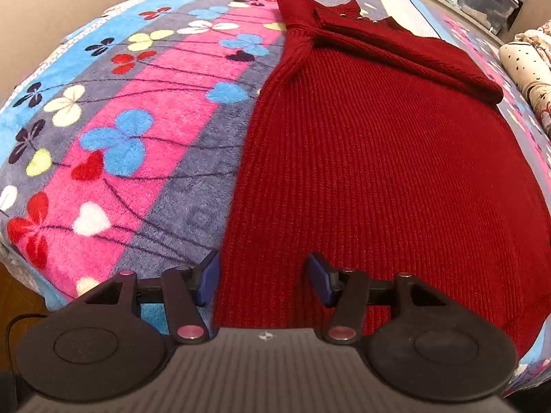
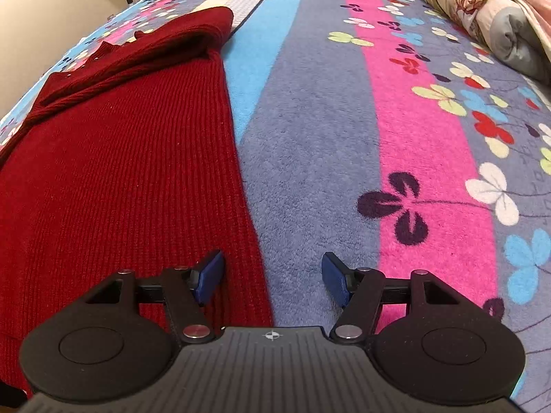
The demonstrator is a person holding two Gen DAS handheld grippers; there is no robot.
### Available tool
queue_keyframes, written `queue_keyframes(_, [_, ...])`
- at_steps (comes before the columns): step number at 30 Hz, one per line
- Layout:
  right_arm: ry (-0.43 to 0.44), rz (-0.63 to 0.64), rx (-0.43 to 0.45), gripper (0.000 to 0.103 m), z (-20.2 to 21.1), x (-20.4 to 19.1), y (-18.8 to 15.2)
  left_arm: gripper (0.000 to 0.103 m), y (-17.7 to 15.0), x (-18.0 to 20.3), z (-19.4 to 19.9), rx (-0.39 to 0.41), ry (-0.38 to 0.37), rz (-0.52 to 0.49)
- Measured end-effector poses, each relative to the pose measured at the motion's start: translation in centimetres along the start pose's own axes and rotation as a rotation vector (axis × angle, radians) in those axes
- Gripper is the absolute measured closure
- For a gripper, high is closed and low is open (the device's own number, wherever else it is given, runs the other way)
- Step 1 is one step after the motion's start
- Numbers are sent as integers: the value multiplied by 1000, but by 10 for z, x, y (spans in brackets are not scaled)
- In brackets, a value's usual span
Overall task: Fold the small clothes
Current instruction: 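Open both grippers and move them to the sweater hem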
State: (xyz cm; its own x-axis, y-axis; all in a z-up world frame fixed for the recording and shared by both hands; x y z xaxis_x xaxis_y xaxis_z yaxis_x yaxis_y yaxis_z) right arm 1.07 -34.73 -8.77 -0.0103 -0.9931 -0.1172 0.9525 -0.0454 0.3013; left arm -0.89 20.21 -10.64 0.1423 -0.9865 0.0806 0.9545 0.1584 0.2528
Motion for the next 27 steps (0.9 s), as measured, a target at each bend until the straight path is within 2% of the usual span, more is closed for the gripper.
queue_keyframes(5, [44, 28, -4, 38, 1, -4, -1, 42, 1, -10, 1, 3, 13, 60])
queue_keyframes(8, [53, 60, -9, 36, 0, -9, -2, 44, 1, -7, 1, -3, 4, 33])
queue_keyframes(11, [66, 64, -10, 36, 0, -11, -1, 57, 0, -4, 4, 13, -14, 9])
queue_keyframes(13, [86, 62, -10, 39, 1, -12, 0, 80, 0, -6, 9, 41, -36, 17])
queue_keyframes(14, [89, 67, -6, 41, 1, -14, 0, 81, 1, -6, 12, 59, -51, 24])
queue_keyframes(16, [97, 79, -3, 41, 2, -17, 0, 81, 1, -7, 18, 88, -89, 32])
queue_keyframes(18, [111, 82, -5, 41, 1, -19, 0, 81, 2, -5, 17, 81, -105, 25])
queue_keyframes(20, [110, 86, -8, 41, 0, -20, 1, 75, 2, -1, 10, 41, -84, 4])
queue_keyframes(21, [110, 85, -10, 41, 0, -20, 1, 65, 1, 0, 5, 14, -58, -8])
queue_keyframes(22, [113, 84, -11, 41, 0, -20, 2, 60, 1, 1, 0, -8, -33, -15])
queue_keyframes(23, [115, 81, -12, 41, -1, -20, 2, 60, 1, 1, -1, -8, -28, -16])
queue_keyframes(26, [118, 79, -13, 41, -1, -20, 2, 63, 2, -2, 0, -4, -48, -4])
queue_keyframes(27, [119, 79, -13, 41, -1, -20, 2, 78, 2, -2, 3, 12, -60, -1])
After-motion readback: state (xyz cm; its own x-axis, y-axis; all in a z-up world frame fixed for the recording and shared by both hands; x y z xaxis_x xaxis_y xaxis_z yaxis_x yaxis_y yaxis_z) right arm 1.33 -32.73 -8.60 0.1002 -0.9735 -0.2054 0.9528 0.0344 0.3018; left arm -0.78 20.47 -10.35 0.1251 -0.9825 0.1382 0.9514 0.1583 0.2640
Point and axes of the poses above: each gripper's, at about its wrist camera, not at the fingertips, and z roughly against the way its jaws point, x to its right, y to its top, the point moved 2 cm from there along -z, roughly the way its jaws point, and after that the axes turned 14 degrees about -x, right-handed, at the moved point
